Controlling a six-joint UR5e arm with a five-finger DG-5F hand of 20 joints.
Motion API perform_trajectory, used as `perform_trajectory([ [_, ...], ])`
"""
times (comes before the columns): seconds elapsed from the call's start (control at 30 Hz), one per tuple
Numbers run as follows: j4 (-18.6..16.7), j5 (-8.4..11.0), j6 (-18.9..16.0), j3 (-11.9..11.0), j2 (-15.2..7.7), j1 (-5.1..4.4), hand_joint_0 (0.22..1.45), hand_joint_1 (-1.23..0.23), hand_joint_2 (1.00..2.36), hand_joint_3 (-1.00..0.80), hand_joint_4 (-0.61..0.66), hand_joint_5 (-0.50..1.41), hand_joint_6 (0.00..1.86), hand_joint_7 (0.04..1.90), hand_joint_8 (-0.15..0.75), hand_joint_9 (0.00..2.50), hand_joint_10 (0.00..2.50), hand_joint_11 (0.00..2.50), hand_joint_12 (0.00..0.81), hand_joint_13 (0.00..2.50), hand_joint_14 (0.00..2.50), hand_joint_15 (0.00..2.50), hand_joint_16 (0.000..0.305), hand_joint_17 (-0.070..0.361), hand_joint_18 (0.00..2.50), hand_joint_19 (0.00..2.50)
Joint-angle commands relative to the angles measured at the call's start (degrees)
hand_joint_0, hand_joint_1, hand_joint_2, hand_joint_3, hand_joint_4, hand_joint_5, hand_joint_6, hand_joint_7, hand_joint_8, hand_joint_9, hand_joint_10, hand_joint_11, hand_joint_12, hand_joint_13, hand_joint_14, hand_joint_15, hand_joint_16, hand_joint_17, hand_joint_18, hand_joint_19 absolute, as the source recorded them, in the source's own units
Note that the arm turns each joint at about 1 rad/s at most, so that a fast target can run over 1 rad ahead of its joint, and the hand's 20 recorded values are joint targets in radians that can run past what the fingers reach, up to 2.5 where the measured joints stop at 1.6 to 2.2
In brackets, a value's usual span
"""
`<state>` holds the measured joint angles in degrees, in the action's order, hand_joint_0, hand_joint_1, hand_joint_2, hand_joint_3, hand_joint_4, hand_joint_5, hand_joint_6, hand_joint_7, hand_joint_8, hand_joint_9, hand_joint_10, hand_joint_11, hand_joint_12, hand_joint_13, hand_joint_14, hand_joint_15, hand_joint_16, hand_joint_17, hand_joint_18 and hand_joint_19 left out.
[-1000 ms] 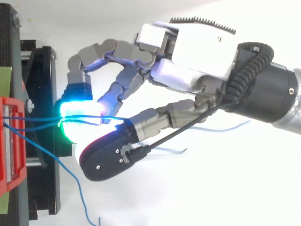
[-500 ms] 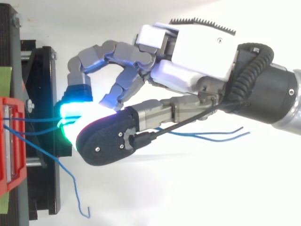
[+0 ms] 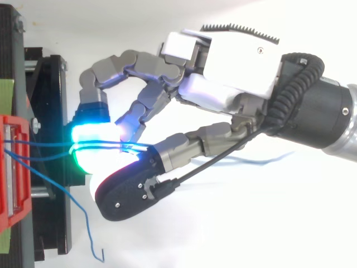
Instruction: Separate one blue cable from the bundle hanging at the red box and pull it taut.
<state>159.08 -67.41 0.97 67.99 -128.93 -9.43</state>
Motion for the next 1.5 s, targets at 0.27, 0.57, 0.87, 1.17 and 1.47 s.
perform_trajectory([
  [0.27,0.0,0.0,0.0,0.0,0.0,-0.06,0.5,-0.52,1.0,-0.5,0.16,-0.16,0.85,1.29,0.343,1.17,0.02,0.87,0.405,1.07,0.02,0.6,0.052,0.118,0.92,0.66],
  [0.57,0.0,0.0,0.0,0.0,0.0,-0.15,0.61,-0.77,1.02,-0.08,0.08,-0.15,0.87,1.48,0.339,1.21,0.02,0.92,0.392,1.09,0.02,0.62,0.049,0.109,0.91,0.68],
  [0.87,0.0,0.0,0.0,0.0,0.0,-0.32,0.76,-0.86,1.0,-0.5,0.08,-0.19,0.88,1.37,0.301,1.04,0.03,0.9,0.364,0.97,0.02,0.58,0.048,0.108,0.84,0.59],
  [1.17,0.4,0.0,0.0,0.0,0.0,-0.41,0.46,-0.62,1.0,-0.5,0.16,-0.15,0.86,1.32,0.347,1.2,0.02,0.88,0.405,1.07,0.02,0.58,0.054,0.121,0.94,0.64],
  [1.47,0.4,0.0,0.0,0.0,0.0,-0.59,0.59,-0.67,1.02,-0.23,0.13,-0.14,0.84,1.48,0.336,1.24,0.03,0.89,0.386,1.1,0.02,0.63,0.047,0.107,0.93,0.71],
])
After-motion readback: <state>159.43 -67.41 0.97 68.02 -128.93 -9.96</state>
